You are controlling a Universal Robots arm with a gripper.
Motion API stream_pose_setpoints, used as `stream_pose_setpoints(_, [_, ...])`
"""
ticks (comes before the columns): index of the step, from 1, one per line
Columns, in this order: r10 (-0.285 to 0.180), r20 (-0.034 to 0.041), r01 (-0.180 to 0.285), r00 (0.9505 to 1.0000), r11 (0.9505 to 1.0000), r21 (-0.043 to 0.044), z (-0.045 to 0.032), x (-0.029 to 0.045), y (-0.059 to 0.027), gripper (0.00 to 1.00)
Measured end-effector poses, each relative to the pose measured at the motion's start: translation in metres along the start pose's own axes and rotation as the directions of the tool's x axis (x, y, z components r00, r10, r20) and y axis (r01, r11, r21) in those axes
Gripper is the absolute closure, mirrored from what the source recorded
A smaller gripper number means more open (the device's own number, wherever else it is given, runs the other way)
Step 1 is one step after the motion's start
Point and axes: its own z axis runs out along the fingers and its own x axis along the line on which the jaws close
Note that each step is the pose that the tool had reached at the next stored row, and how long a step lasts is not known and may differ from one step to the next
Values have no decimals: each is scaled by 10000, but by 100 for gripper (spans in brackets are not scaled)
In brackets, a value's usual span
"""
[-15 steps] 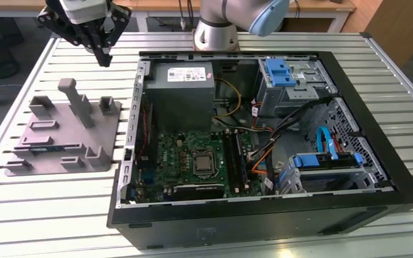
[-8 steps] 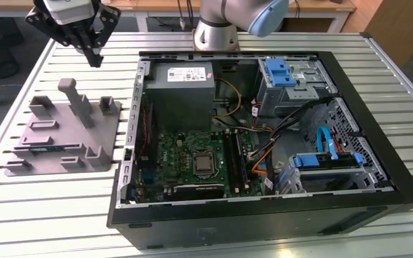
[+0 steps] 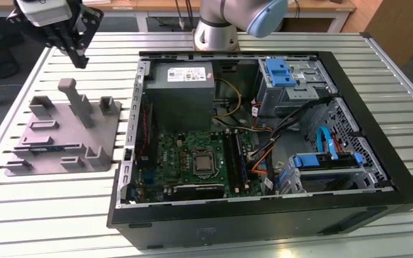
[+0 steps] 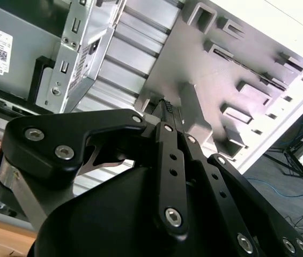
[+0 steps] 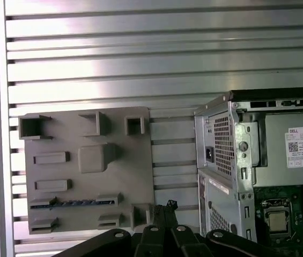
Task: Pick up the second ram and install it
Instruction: 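Reach for the second ram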
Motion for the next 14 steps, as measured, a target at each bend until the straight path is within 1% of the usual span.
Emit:
stream_pose_setpoints(4, [-1, 0, 1, 10000, 10000, 0, 11, 85, -7, 90])
stream_pose_setpoints(14, [0, 0, 0, 10000, 10000, 1, 31, 259, -21, 90])
